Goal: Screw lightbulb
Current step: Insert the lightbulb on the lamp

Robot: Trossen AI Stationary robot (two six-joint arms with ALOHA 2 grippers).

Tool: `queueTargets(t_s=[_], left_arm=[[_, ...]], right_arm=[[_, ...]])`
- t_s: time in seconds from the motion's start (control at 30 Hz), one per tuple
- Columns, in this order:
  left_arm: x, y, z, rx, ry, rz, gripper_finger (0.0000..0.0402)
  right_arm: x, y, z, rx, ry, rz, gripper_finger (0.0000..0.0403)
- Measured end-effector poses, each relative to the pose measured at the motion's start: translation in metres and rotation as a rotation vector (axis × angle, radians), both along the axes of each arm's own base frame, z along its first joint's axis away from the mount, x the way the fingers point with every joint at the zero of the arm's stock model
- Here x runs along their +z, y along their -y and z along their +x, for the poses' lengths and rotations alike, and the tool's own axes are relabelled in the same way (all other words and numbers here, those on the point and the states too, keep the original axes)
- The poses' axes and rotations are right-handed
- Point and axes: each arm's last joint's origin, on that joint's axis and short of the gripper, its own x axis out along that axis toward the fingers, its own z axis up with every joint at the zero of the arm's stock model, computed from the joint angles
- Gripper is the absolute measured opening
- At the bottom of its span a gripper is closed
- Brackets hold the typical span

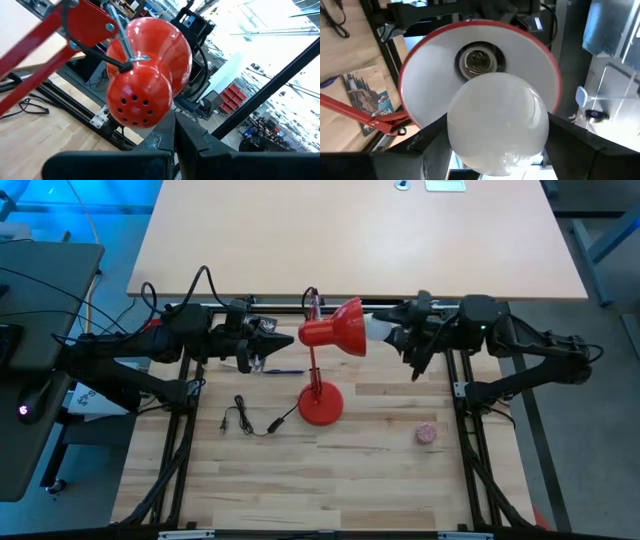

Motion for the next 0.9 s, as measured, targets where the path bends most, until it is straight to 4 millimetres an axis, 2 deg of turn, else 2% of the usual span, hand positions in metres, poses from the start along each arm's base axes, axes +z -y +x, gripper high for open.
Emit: queueTargets(t_s=[0.13,0.4,0.6,0.73,0.83,0.9], left_arm=[[0.000,0.000,0.000,0.005,-0.001,0.002,0.0000],[0.000,-0.002,0.000,0.059,-0.011,0.083,0.0000],[-0.005,-0.002,-0.008,0.091,-0.087,0.091,0.0000],[-0.026,0.005,-0.014,0.092,-0.300,-0.021,0.0000],[-0.056,0.020,-0.010,0.060,-0.466,-0.136,0.0000],[-0.077,0.032,0.000,0.059,-0.508,-0.185,0.0000]], right_arm=[[0.003,0.002,-0.016,0.019,0.004,0.114,0.0261],[0.009,0.007,-0.051,0.195,0.017,0.554,0.0261],[0.013,0.024,-0.061,0.261,0.035,0.849,0.0261],[0.011,0.036,-0.066,0.233,0.032,0.889,0.0261],[0.013,0.041,-0.072,0.217,0.056,0.889,0.0261],[0.016,0.042,-0.076,0.207,0.087,0.889,0.0261]])
